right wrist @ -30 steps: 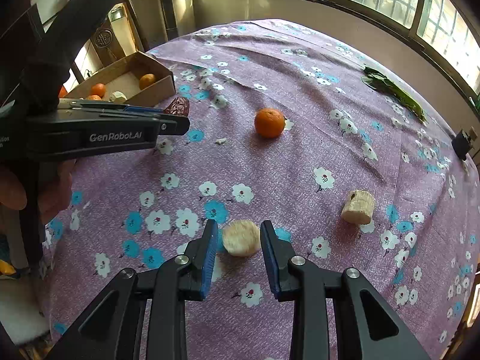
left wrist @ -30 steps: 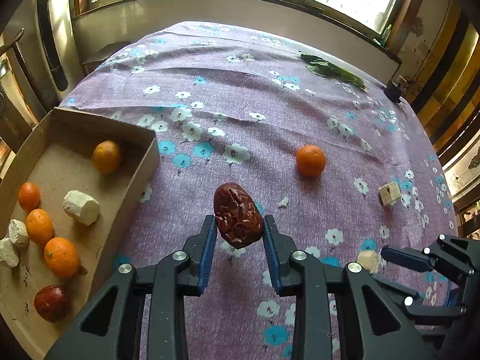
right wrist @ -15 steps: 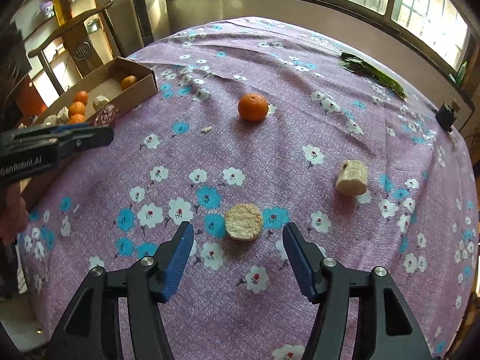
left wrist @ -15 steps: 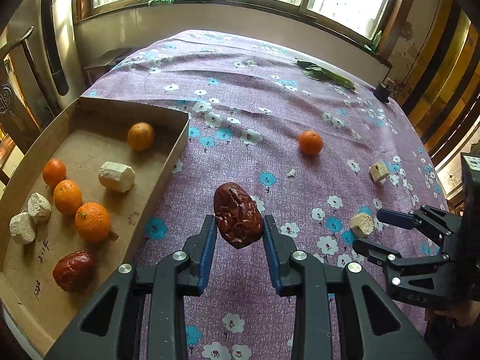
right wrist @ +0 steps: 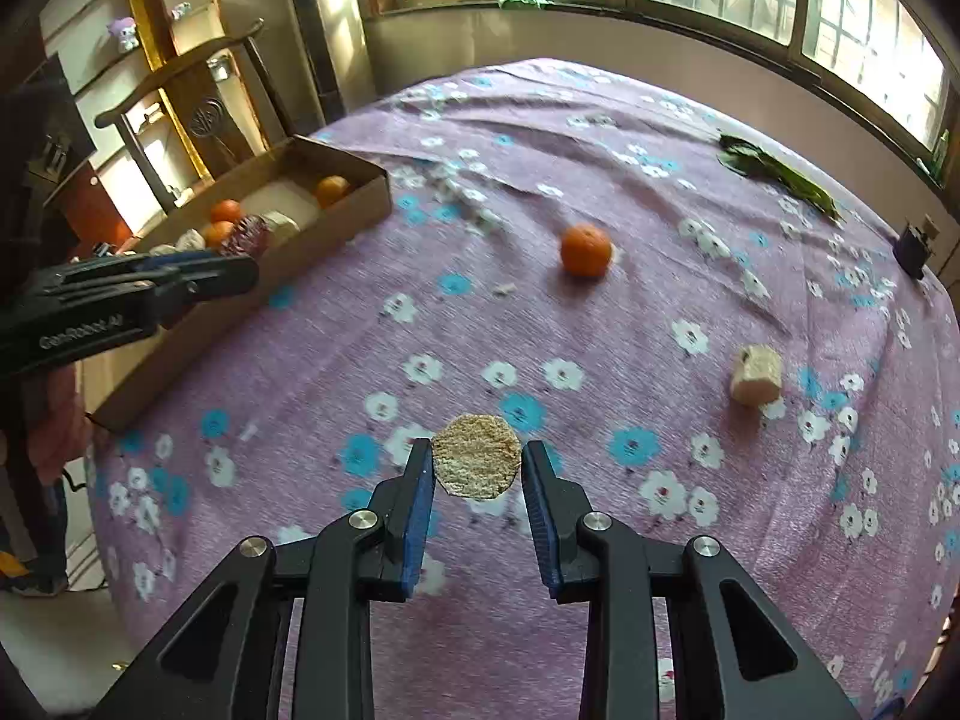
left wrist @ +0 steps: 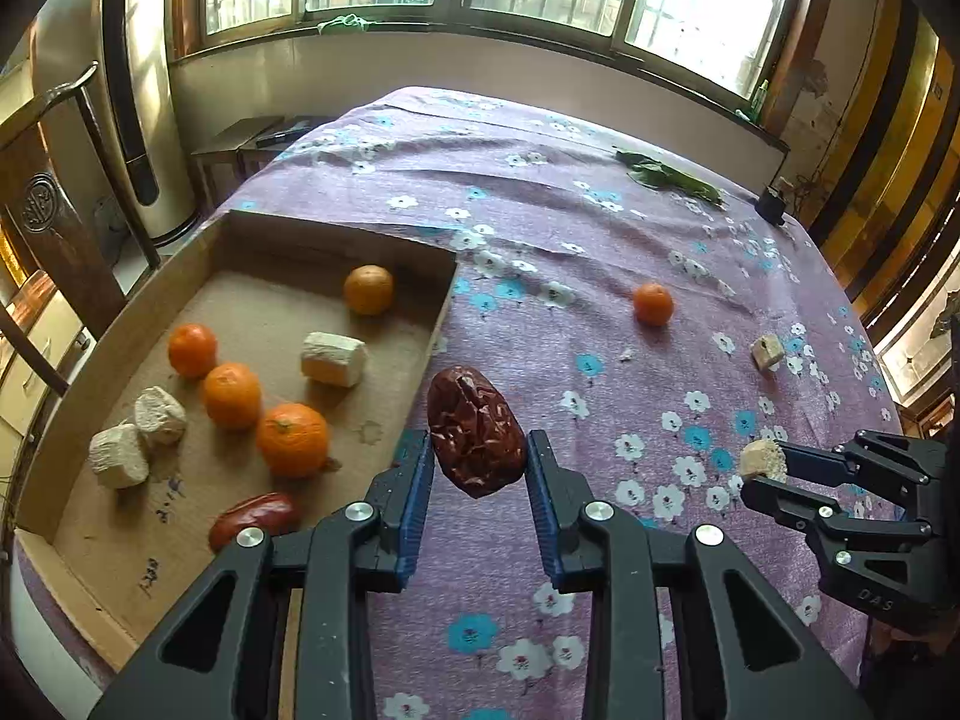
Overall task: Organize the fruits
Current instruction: 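Carry the date with the left tool while the right tool carries the slice over the box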
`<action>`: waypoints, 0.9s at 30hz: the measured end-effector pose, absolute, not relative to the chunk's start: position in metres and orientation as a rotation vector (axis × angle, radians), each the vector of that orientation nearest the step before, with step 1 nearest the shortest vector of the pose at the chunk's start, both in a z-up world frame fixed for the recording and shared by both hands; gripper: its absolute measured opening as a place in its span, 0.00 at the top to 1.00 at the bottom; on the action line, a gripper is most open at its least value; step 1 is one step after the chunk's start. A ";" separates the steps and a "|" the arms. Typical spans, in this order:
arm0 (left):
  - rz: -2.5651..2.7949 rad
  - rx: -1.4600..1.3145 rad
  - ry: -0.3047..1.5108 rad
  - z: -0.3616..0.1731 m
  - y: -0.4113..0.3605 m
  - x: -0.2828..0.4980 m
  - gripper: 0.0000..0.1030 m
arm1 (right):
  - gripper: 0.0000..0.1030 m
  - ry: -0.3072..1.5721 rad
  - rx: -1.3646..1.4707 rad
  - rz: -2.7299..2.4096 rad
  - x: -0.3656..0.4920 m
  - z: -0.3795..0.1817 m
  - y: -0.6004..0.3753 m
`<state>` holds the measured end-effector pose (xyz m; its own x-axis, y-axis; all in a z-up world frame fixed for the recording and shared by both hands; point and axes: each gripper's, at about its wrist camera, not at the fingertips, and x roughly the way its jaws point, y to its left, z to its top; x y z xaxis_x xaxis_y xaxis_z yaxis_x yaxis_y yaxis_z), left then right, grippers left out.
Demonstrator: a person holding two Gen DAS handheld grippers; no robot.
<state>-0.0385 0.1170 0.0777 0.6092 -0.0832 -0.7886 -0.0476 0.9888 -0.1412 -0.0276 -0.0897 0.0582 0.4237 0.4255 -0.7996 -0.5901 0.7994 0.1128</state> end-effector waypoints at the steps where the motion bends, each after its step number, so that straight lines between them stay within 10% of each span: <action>1: -0.006 -0.153 0.916 0.079 0.126 -0.041 0.71 | 0.69 0.928 -0.186 0.659 -0.031 0.061 -0.082; 27: 0.174 -0.247 0.989 0.043 0.253 -0.095 0.71 | 0.68 0.923 -0.302 0.999 -0.020 0.058 0.118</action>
<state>-0.0945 0.2526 0.0425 0.5396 0.0326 -0.8413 -0.2560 0.9583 -0.1271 -0.0198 0.1175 0.0579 0.2151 0.5873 -0.7803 -0.8240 0.5379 0.1777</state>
